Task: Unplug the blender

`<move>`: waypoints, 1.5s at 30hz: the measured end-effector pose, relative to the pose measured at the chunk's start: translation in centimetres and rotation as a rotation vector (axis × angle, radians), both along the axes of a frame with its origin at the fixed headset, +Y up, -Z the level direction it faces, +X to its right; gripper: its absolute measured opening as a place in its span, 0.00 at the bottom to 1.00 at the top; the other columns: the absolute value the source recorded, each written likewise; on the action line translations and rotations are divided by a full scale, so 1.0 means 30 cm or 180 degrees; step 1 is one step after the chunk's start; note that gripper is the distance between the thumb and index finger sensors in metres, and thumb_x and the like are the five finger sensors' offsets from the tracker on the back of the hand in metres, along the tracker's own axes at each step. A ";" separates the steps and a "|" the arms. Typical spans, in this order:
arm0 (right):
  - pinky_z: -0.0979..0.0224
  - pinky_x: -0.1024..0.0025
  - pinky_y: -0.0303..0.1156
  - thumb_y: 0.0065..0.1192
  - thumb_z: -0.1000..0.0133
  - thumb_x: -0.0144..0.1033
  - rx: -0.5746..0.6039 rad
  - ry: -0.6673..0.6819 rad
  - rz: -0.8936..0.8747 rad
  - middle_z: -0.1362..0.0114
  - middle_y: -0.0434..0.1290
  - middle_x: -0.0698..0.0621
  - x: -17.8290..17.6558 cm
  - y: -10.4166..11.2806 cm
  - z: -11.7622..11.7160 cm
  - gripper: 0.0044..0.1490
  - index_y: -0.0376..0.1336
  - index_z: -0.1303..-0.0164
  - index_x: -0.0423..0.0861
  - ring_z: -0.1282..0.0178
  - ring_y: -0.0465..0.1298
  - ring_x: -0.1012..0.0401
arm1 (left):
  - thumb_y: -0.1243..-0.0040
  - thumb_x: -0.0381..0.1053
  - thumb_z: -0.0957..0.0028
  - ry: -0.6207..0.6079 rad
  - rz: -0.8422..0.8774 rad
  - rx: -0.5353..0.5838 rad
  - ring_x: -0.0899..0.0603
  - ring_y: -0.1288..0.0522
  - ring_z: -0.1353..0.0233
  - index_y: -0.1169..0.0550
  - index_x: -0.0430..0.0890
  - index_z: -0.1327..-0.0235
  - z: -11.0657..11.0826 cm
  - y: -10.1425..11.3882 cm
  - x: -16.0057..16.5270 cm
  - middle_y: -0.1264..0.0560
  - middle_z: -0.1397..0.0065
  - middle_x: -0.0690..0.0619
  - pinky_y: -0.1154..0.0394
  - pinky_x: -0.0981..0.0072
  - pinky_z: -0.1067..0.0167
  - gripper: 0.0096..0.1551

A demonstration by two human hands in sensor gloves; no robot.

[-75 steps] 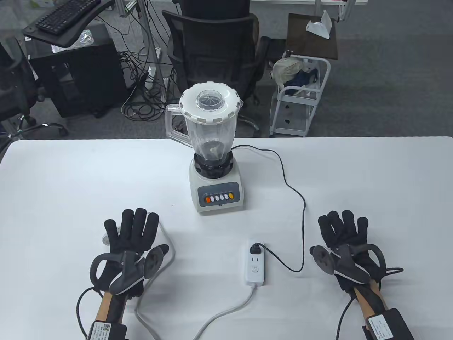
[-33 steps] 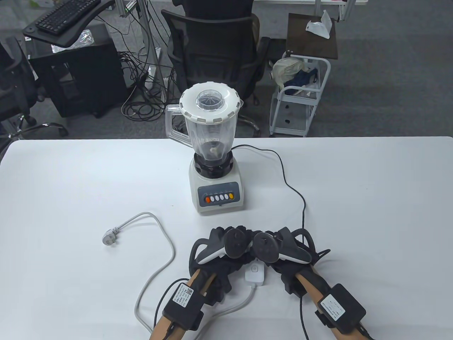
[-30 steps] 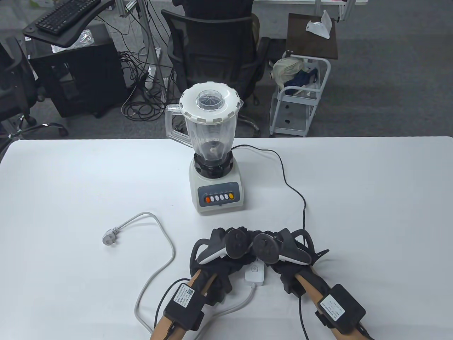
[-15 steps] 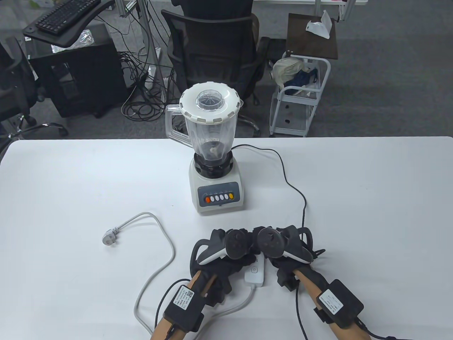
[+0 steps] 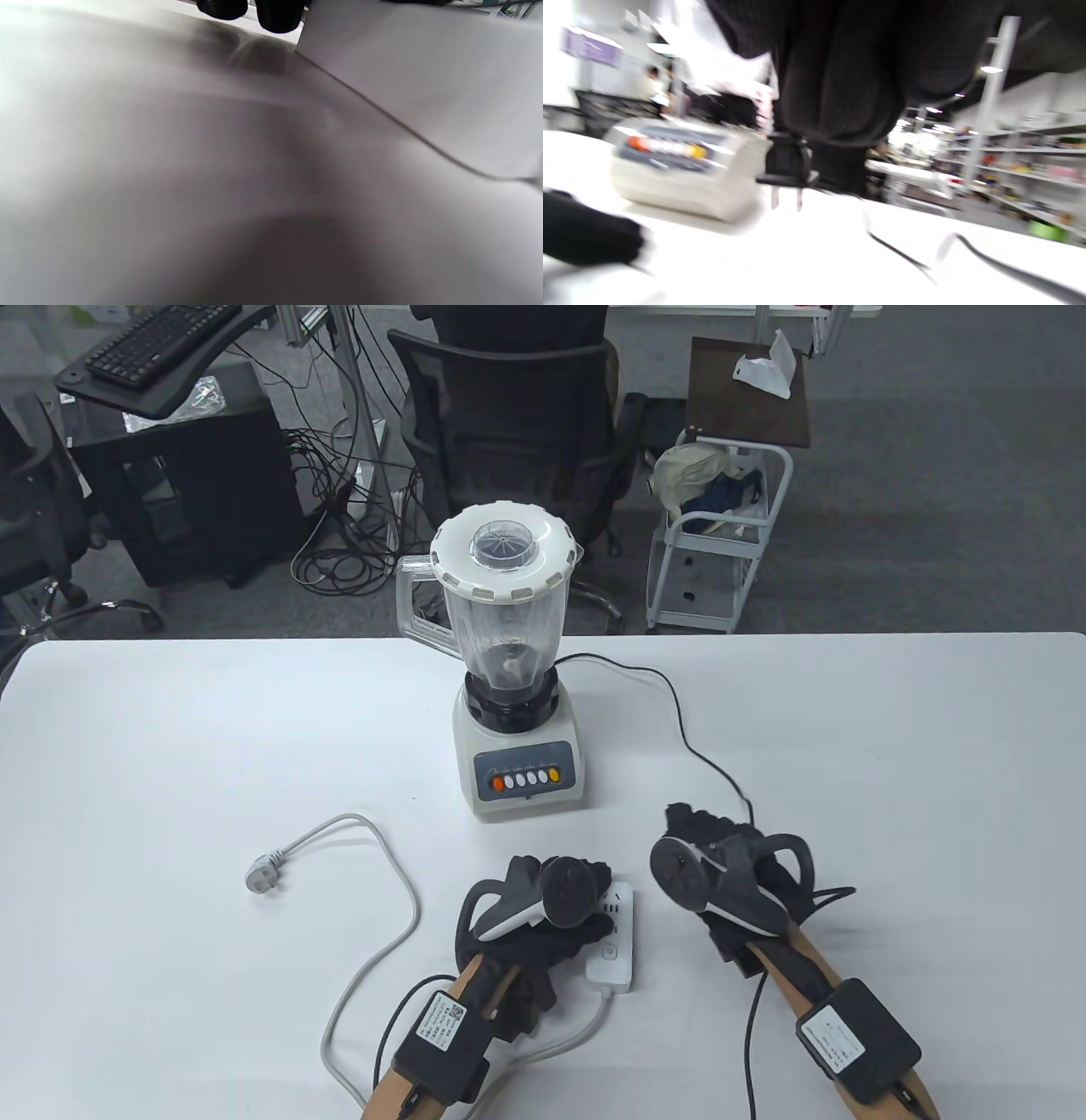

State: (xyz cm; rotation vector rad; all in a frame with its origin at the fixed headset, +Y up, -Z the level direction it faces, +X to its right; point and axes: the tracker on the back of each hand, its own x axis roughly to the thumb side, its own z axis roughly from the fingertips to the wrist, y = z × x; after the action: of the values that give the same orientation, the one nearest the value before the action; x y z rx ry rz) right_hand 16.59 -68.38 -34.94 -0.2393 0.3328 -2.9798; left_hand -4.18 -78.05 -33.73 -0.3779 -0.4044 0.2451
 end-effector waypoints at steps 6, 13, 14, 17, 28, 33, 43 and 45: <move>0.39 0.59 0.78 0.53 0.45 0.39 -0.0392 -0.0875 0.0071 0.37 0.78 0.49 0.264 -0.148 -0.090 0.30 0.63 0.34 0.41 0.44 0.82 0.51 | 0.56 0.67 0.44 0.0007 0.0009 -0.0015 0.36 0.46 0.13 0.48 0.56 0.15 -0.001 0.000 -0.002 0.43 0.11 0.54 0.57 0.44 0.21 0.44; 0.33 0.54 0.75 0.52 0.45 0.39 -0.0443 -0.0973 0.0244 0.33 0.75 0.48 0.331 -0.225 -0.066 0.31 0.60 0.32 0.42 0.38 0.80 0.50 | 0.56 0.67 0.44 0.0004 -0.0032 0.0001 0.36 0.46 0.13 0.48 0.57 0.15 -0.001 0.000 -0.001 0.43 0.11 0.54 0.56 0.43 0.21 0.44; 0.32 0.54 0.75 0.52 0.45 0.39 -0.0453 -0.0956 0.0244 0.32 0.75 0.48 0.330 -0.229 -0.061 0.32 0.60 0.31 0.42 0.37 0.79 0.50 | 0.56 0.67 0.44 0.0004 -0.0034 0.0004 0.36 0.46 0.13 0.48 0.57 0.15 -0.001 0.000 -0.001 0.43 0.11 0.54 0.56 0.42 0.21 0.44; 0.31 0.53 0.73 0.51 0.45 0.43 -0.0579 -0.0830 0.0212 0.30 0.73 0.46 0.318 -0.238 -0.037 0.35 0.58 0.29 0.41 0.36 0.78 0.48 | 0.56 0.67 0.44 0.0020 -0.0076 0.0002 0.35 0.45 0.13 0.48 0.57 0.15 0.000 0.004 0.002 0.42 0.11 0.54 0.55 0.40 0.21 0.44; 0.28 0.48 0.69 0.47 0.46 0.51 -0.0527 -0.0471 0.0109 0.25 0.68 0.41 0.293 -0.193 0.054 0.43 0.54 0.24 0.38 0.31 0.73 0.44 | 0.52 0.69 0.47 0.0082 -0.0302 0.0159 0.33 0.50 0.12 0.54 0.53 0.13 -0.005 0.074 -0.014 0.50 0.09 0.48 0.57 0.40 0.20 0.52; 0.22 0.35 0.54 0.42 0.46 0.56 -0.0633 -0.0199 0.0265 0.17 0.53 0.33 0.290 -0.193 0.099 0.51 0.44 0.19 0.37 0.21 0.60 0.36 | 0.58 0.73 0.48 0.0240 -0.0338 0.0558 0.32 0.53 0.12 0.56 0.53 0.13 0.011 0.143 -0.120 0.52 0.09 0.47 0.59 0.38 0.21 0.53; 0.22 0.27 0.42 0.39 0.47 0.61 -0.0428 -0.0013 0.0540 0.14 0.44 0.30 0.279 -0.174 0.165 0.56 0.39 0.17 0.38 0.18 0.47 0.29 | 0.63 0.74 0.48 0.0783 -0.0417 0.1366 0.32 0.55 0.11 0.54 0.55 0.13 0.084 0.236 -0.453 0.53 0.08 0.47 0.62 0.34 0.22 0.51; 0.23 0.26 0.41 0.39 0.47 0.61 -0.0425 0.0004 0.0535 0.14 0.43 0.29 0.278 -0.173 0.168 0.56 0.38 0.17 0.38 0.18 0.46 0.29 | 0.63 0.74 0.48 0.0871 -0.0504 0.1416 0.32 0.56 0.11 0.54 0.56 0.13 0.099 0.234 -0.506 0.53 0.08 0.47 0.62 0.33 0.22 0.51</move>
State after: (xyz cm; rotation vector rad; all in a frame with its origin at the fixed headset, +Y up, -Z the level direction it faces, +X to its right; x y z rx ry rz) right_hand 24.92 -73.57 -29.91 -0.2687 0.1074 -2.8378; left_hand -19.36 -71.02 -30.77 0.0625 -0.1497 0.0462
